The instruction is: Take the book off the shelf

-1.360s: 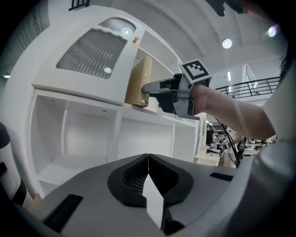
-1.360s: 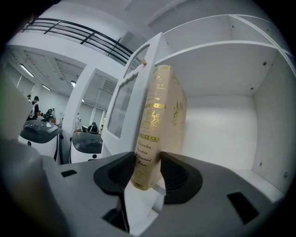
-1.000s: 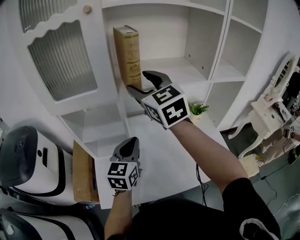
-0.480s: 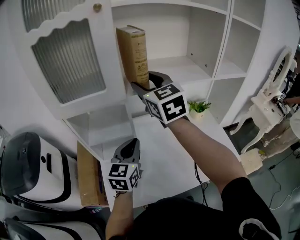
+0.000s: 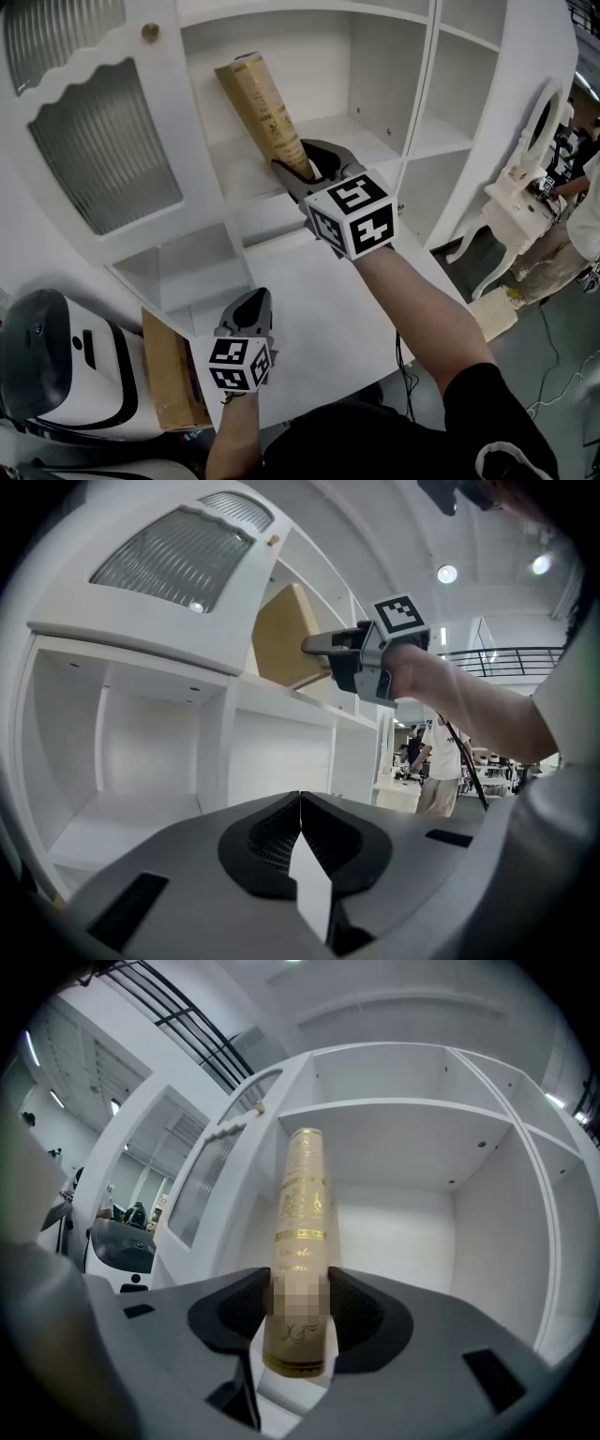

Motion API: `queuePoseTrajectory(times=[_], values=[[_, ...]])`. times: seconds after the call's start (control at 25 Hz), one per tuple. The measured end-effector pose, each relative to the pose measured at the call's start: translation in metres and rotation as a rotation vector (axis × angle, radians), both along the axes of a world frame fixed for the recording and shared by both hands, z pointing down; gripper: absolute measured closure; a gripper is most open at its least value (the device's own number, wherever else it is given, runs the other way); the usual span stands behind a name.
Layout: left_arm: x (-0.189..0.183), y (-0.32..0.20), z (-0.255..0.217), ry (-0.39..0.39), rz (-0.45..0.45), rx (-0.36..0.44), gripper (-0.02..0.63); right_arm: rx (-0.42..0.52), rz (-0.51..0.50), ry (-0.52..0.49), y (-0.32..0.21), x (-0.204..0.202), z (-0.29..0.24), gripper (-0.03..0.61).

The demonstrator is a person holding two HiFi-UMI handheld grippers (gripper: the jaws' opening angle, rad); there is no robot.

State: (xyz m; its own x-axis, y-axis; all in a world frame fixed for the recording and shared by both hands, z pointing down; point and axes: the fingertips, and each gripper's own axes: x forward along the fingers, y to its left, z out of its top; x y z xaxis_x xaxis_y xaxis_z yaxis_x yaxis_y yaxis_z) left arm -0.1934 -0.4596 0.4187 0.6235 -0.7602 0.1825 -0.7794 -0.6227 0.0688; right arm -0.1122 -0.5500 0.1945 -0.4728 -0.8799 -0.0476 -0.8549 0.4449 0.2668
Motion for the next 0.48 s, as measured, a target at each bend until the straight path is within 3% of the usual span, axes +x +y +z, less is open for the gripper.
queuePoseTrajectory(times=[0.28, 0.48], values=[[0.051, -0.007, -0.001, 0.001, 0.004, -0.001, 0.604, 0.025, 0.024, -0.004, -0.004, 0.062, -0.006, 0.373], [0.107, -0.016, -0.002, -0.015, 0.004, -0.004, 0.604, 0.045, 0.045, -0.029, -0.014, 0.131, -0.011, 0.374]])
